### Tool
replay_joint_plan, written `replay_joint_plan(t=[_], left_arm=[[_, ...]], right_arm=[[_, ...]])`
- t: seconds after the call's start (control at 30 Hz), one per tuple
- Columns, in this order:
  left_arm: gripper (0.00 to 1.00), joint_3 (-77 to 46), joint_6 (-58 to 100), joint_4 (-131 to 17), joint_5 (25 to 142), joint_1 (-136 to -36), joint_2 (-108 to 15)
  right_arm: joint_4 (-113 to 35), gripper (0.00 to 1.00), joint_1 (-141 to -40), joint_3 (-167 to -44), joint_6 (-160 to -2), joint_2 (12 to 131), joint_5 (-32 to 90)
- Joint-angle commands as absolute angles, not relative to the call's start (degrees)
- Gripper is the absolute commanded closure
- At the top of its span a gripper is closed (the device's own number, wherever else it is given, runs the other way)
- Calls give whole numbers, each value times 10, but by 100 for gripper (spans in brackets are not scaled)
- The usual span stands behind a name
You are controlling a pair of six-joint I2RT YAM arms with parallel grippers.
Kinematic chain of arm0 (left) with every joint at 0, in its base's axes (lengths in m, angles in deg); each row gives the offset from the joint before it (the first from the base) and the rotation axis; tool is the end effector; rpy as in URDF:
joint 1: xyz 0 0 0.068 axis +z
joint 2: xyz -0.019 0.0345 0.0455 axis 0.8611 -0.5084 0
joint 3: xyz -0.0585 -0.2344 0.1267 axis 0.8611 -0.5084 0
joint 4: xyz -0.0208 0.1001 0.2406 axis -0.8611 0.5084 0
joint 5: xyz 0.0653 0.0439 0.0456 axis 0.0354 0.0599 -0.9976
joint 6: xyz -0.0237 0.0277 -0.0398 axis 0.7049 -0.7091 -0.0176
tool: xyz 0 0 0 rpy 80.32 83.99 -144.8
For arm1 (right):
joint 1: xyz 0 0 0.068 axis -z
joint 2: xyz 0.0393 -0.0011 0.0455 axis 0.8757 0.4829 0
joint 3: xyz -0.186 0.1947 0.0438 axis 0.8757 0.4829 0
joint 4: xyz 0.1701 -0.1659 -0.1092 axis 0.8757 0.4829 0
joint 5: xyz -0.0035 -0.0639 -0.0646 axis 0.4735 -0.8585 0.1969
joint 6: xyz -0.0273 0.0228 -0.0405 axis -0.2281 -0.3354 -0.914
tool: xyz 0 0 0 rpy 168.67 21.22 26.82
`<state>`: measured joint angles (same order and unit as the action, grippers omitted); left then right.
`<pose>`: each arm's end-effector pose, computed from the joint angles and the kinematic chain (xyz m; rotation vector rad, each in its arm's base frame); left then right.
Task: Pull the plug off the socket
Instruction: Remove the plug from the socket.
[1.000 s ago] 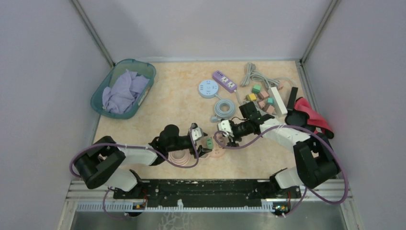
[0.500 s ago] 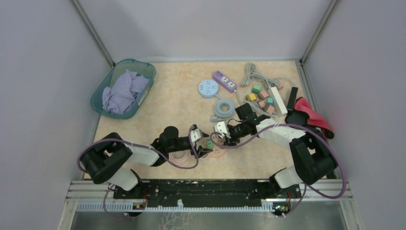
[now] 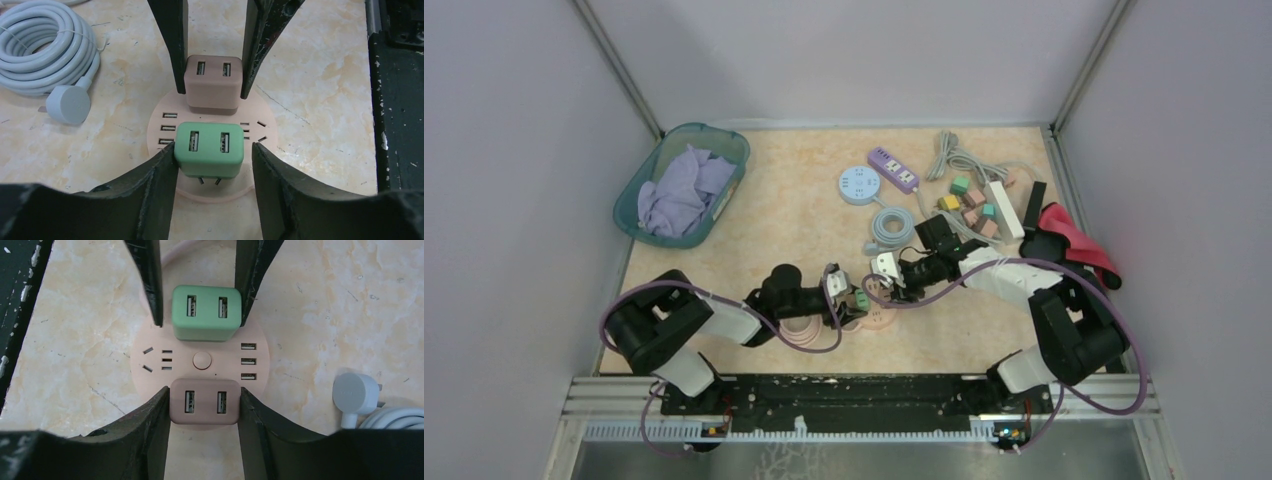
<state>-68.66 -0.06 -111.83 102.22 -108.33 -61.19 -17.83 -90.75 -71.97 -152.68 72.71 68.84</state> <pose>0.1578 -0.2053 0.1396 1.2089 1.4442 -0.9000 0.2105 0.1499 0.1768 -1.8771 1.3818 0.7967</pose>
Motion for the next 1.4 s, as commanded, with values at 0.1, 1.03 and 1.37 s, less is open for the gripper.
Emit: replay_joint_plan(t=[0.1,1.03,1.37], left_arm=[[51,-658,17,-1145,1046,-1086,-638],[91,-653,20,-1133,1053,-1086,-671],[92,-655,28,-1144,1048,-1083,-672]], right_arm=[[-185,66,-914,-746,-1533,723,702],[-251,98,-889,-753,-1441,705,706],[-135,100,-862,-724,-1657,685,795]])
